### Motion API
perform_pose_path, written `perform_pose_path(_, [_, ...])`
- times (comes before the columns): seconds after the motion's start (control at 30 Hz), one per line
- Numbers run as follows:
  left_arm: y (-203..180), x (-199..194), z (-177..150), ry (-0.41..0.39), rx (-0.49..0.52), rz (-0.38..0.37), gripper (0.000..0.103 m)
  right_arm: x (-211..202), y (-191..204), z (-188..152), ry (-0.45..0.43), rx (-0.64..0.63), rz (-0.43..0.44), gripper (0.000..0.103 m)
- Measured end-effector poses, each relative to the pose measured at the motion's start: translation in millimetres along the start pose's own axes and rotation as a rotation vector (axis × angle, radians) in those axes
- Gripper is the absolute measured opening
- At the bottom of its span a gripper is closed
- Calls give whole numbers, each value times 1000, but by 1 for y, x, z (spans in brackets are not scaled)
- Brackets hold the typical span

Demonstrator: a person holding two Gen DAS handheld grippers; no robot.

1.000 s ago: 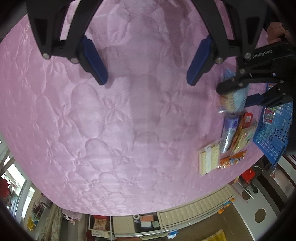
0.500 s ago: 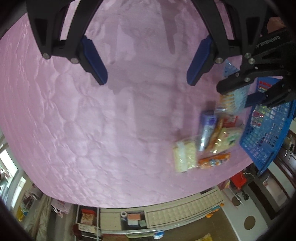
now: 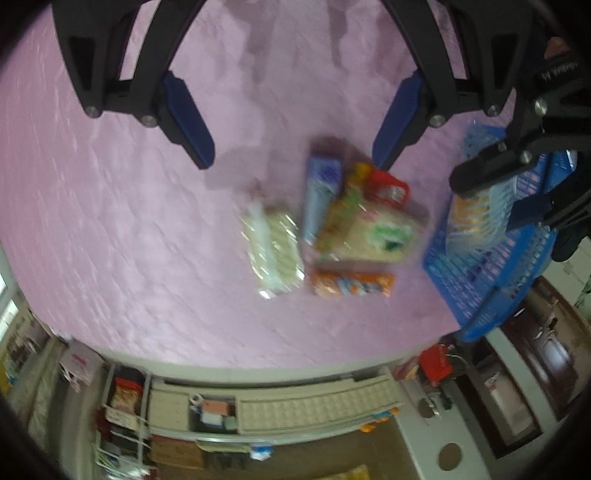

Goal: Organize snacks
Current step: 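Carry the biscuit bag with the left gripper into the blue basket, then release the biscuit bag while the right gripper grasps the green cracker pack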

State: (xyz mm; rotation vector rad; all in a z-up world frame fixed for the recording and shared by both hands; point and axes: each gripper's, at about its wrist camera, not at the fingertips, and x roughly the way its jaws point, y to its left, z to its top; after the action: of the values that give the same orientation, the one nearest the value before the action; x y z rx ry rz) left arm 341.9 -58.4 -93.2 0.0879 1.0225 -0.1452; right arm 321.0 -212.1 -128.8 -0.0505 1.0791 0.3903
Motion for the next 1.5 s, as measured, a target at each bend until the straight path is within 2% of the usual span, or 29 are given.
perform_pose_path(0.1, [12,-13,5,-32,-6,18,52,5,16,13,-7,-64,12,90])
perform_pose_path(0.27, [47,-32,12,-76,-55,70,52,26,44,31,41,-156,31,90])
perform_pose_path(0.4, [77,-45,7,-88,-117,132,52,51,69,37,113,-310,11,90])
perform_pose_path(0.6, [124,-32,-11,-26,-262,171,52,76,91,43,158,-447,-12,90])
perform_pose_path(0.77, [142,-16,-31,52,-296,170,52,95,98,47,210,-548,-31,90])
perform_pose_path(0.93, [154,1,-33,102,-299,190,52,113,101,52,265,-608,-33,90])
perform_pose_path(1.2, [165,12,-18,116,-250,185,52,143,109,67,366,-668,27,90])
perform_pose_path(1.3, [171,13,-10,123,-243,180,52,151,109,71,381,-661,67,79])
perform_pose_path(1.5, [200,19,5,150,-269,224,53,143,118,67,333,-633,78,69])
